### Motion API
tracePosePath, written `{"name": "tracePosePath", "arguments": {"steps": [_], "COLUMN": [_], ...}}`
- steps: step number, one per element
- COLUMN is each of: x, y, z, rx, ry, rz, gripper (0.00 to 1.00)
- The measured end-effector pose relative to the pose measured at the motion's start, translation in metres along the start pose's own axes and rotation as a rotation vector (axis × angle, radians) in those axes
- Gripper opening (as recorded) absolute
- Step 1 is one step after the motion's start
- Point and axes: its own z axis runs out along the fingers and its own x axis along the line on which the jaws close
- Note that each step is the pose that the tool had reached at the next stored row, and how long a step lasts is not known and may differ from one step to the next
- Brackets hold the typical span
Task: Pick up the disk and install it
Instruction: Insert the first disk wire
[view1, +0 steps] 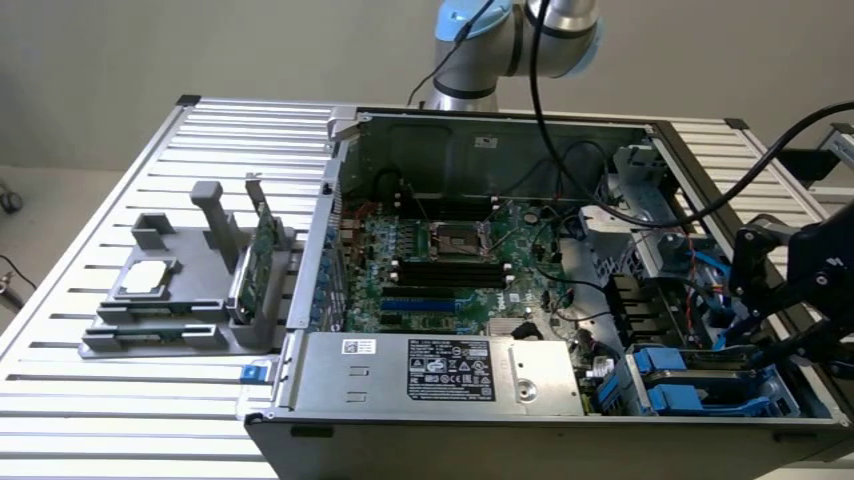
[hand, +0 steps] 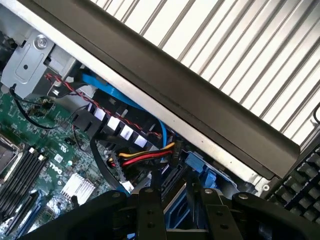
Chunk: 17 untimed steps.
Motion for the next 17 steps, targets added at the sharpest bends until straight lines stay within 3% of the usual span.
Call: {"name": "tracePosePath", "arguments": {"steps": [17], "x": [0.0034], "y": [0.0061], "z": [0.0057], "rx": [-0.0094], "ry": [0.0073], "rz": [0.034], "gripper": [0.34]}}
